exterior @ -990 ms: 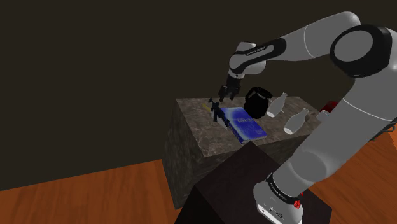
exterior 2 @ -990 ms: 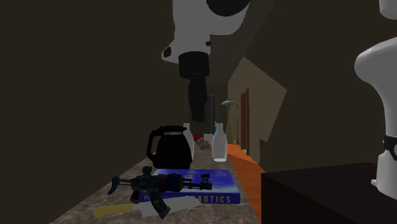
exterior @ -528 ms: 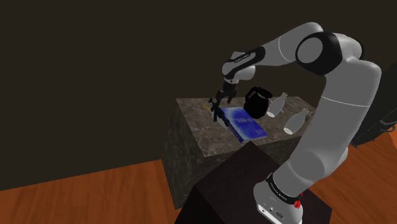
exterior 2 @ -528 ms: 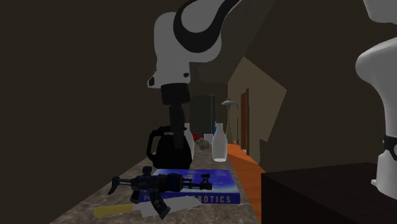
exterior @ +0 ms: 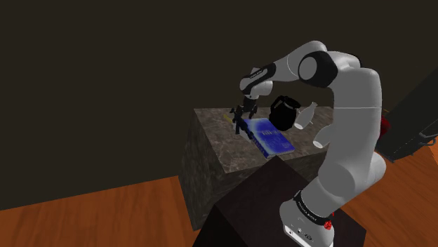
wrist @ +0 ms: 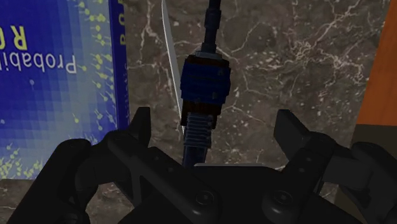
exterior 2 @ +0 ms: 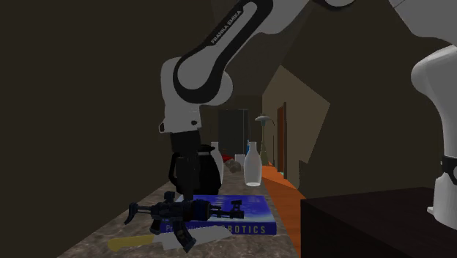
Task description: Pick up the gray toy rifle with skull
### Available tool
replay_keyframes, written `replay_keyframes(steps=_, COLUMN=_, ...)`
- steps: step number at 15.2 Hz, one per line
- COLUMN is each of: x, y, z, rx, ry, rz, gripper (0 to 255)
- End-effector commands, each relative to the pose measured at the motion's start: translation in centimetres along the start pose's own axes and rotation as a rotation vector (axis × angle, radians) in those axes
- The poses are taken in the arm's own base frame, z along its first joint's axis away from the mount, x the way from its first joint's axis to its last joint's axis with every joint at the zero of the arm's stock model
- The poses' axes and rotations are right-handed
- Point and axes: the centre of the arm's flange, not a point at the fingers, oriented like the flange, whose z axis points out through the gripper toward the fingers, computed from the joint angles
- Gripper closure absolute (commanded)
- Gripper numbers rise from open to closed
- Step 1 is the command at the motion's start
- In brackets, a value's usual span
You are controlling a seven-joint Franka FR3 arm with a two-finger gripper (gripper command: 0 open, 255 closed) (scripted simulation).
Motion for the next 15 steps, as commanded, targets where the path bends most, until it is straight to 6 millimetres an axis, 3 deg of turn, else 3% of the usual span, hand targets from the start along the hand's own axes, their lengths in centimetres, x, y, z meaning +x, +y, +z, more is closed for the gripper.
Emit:
replay_keyframes(steps=1, x=1.0, y=0.7, z=1.4, rx=0.000, ry=-0.003, rz=0.008, gripper=0)
replay_keyframes(steps=9, x=1.4, y=0.6, z=4.8, rx=0.000, ry=-0.003, rz=0.008, gripper=0)
replay_keyframes(steps=10, x=1.4, y=0.7, z=4.8, rx=0.000, ry=-0.003, rz=0.008, gripper=255)
replay_keyframes(steps=15, x=1.3, y=0.7, z=4.9, rx=0.000, ry=-0.003, rz=0.008, gripper=255)
